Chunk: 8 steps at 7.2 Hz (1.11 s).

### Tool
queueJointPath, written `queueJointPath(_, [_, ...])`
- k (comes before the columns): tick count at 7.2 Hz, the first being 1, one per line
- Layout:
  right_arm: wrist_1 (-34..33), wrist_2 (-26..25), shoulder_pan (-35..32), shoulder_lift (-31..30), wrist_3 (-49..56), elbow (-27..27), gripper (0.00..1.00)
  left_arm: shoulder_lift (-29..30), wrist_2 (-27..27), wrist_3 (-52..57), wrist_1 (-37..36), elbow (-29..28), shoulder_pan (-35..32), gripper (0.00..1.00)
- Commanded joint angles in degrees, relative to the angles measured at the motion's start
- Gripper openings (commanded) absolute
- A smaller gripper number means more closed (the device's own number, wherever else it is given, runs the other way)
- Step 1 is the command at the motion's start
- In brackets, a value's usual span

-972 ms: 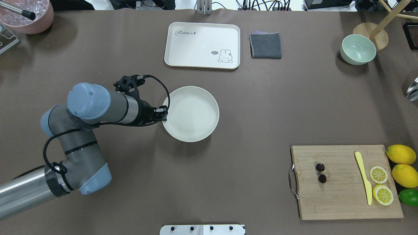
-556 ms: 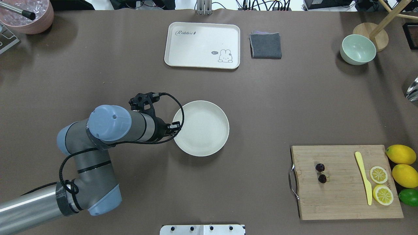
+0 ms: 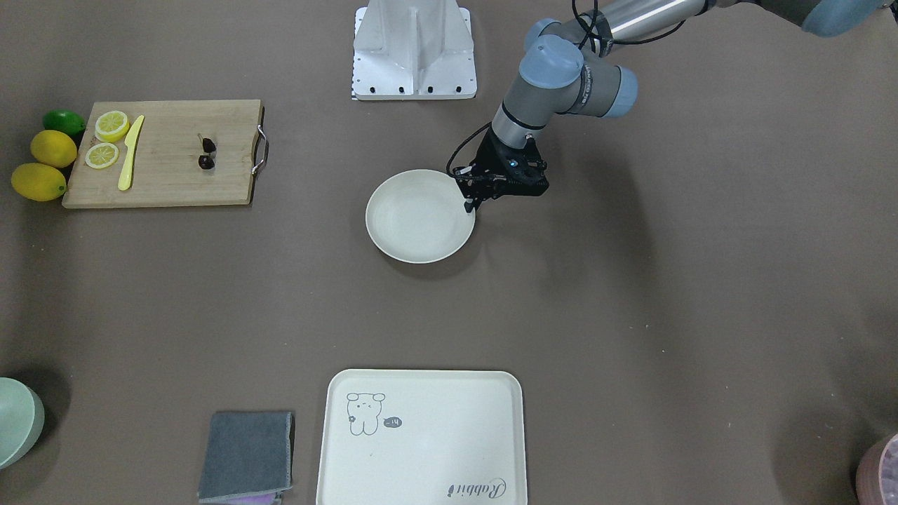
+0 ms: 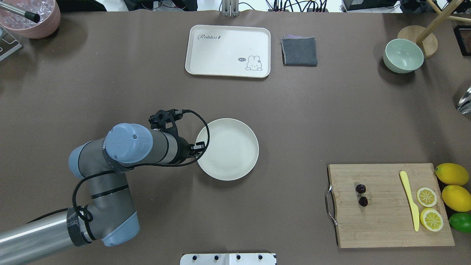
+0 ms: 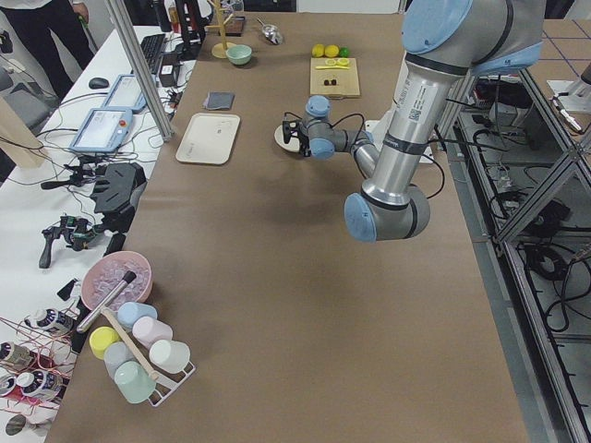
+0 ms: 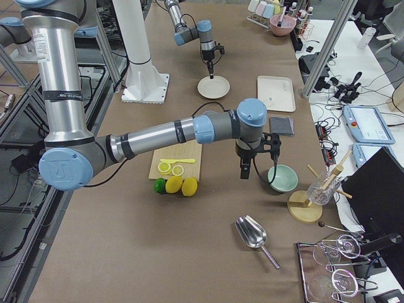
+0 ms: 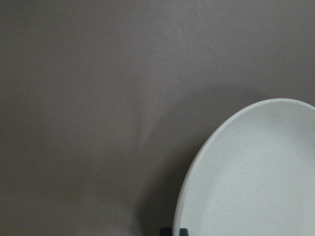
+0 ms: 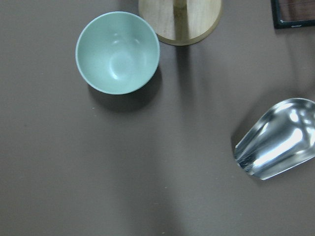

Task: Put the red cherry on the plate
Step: 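Open and withdraw the left gripper while the right arm reaches toward the board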

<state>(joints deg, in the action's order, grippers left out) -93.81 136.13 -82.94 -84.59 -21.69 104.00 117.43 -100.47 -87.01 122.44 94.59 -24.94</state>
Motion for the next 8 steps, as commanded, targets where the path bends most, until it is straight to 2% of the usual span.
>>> queueJointPath(1, [0.03, -1.21, 8.03, 0.3, -14.38, 8.38, 1.0, -0.09, 0.01, 0.35, 0.08, 0.06, 0.07, 0.7])
queueJointPath(2, [0.03, -2.79, 11.19, 0.3, -18.35, 10.5, 1.0, -0.27, 0.01, 0.44, -0.01, 0.06, -0.02, 0.9])
queueJointPath(3, [0.03, -3.07, 13.14, 0.3, -20.83, 11.65, 1.0, -0.27, 0.1, 0.44, -0.01, 0.41, -0.37, 0.98])
queueJointPath(4, [0.03, -3.68, 14.99, 0.3, -24.07, 13.58, 1.0, -0.18, 0.27, 0.44, -0.01, 0.42, -1.59, 0.98])
queueJointPath(5, [0.03, -5.25, 19.18, -0.14, -30.8, 17.43, 1.0, -0.62, -0.34, 2.53, 0.08, 1.46, -5.6, 0.98])
queueJointPath(6, [0.03, -10.23, 26.36, -0.4, -39.57, 21.21, 1.0, -0.8, -1.73, 10.9, -1.05, 1.82, -9.47, 0.98])
queueJointPath(7, [0.03, -15.5, 32.78, -0.4, -45.66, 22.64, 1.0, -0.8, -1.92, 16.99, -3.85, 0.86, -12.99, 0.98])
queueJointPath(8, [1.25, -18.07, 36.85, -0.49, -47.73, 22.74, 1.0, -0.8, -1.92, 20.09, -3.96, -0.8, -14.68, 0.98])
